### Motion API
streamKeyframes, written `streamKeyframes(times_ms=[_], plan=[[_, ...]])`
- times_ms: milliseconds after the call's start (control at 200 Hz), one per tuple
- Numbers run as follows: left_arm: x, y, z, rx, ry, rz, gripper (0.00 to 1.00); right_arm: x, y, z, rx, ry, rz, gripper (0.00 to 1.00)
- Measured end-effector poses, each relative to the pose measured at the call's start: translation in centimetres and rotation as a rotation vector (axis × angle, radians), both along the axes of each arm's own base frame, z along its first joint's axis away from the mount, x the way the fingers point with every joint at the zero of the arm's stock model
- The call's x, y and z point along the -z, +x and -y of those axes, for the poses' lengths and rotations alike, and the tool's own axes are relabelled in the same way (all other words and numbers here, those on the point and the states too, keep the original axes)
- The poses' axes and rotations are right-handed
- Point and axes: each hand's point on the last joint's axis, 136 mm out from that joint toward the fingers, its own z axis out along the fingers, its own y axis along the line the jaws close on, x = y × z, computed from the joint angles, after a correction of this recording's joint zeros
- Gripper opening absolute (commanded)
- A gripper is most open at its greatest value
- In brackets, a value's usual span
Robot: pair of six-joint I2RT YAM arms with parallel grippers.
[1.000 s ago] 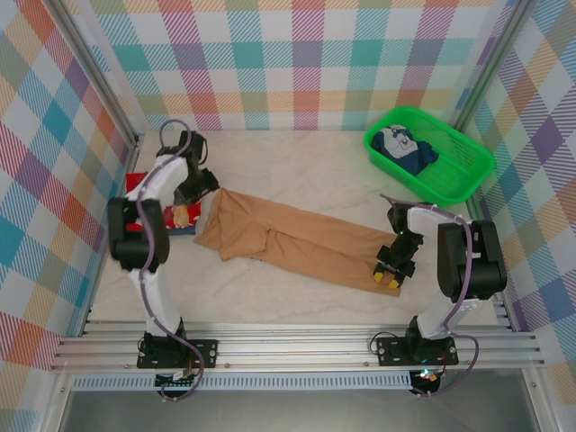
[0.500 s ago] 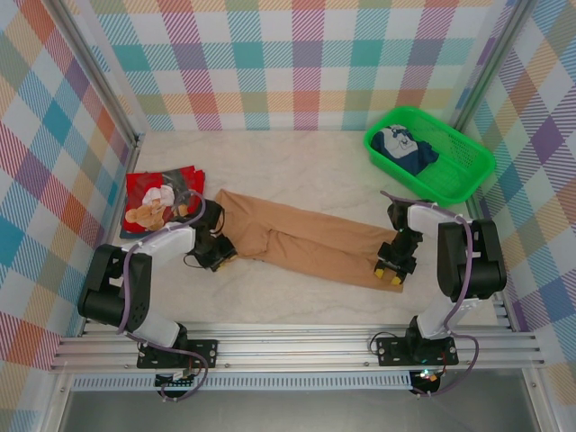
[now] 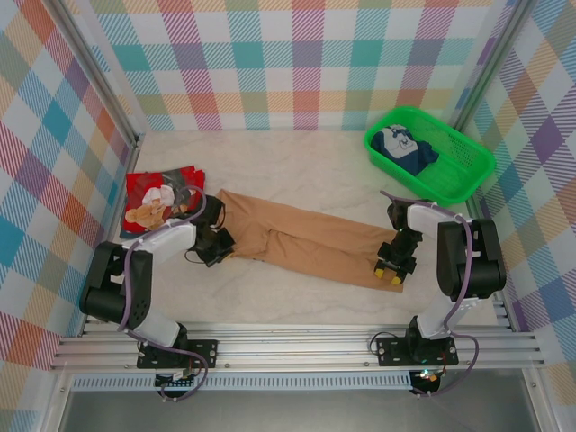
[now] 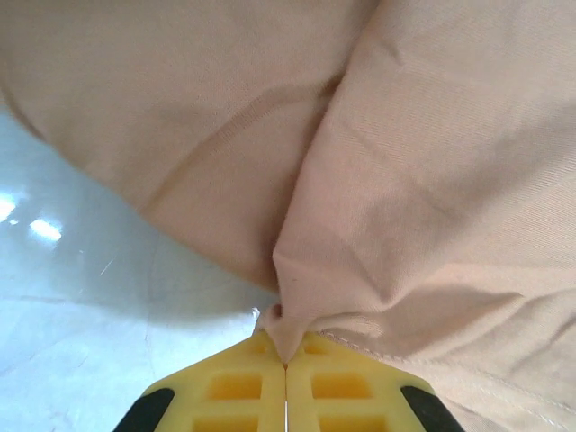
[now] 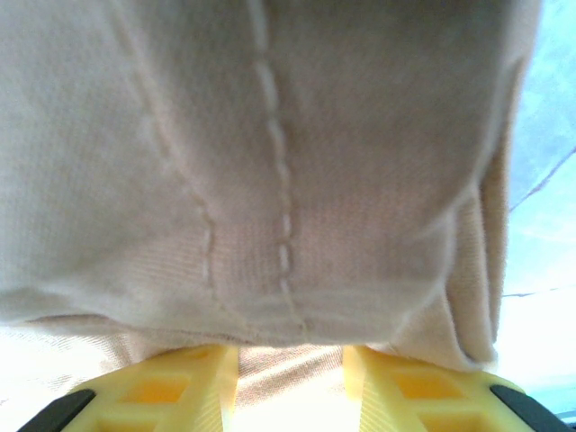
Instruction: Fold and stack the t-shirts
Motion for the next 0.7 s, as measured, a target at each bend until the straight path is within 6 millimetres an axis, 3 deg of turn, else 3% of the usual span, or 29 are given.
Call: streamKeyframes(times_ms=[185,315,510,650,705], plan=[[-3.1,2.3,0.4,-0.004,-0.008,0.079,0.07,0.0,0.0,0.0,0.0,0.0,0.0,0.36],[-3.9,3.9,0.5,0.014,0.006,0.112,0.06,0.0,0.0,0.0,-0.002,0.001,0.0,0.36],[-0.6,3.9,0.0,0.059,0.07,0.029,0.05,0.0,0.0,0.0,-0.002,0.001,0.0,0.36],[1.3,2.9,-0.5,0.083,0.104,-0.03,0.18,0.0,0.0,0.0,-0.002,0.001,0.0,0.35],[1.3,2.8,-0.8,0.093,0.123,-0.03,0.28,0.0,0.0,0.0,-0.002,0.001,0.0,0.36]])
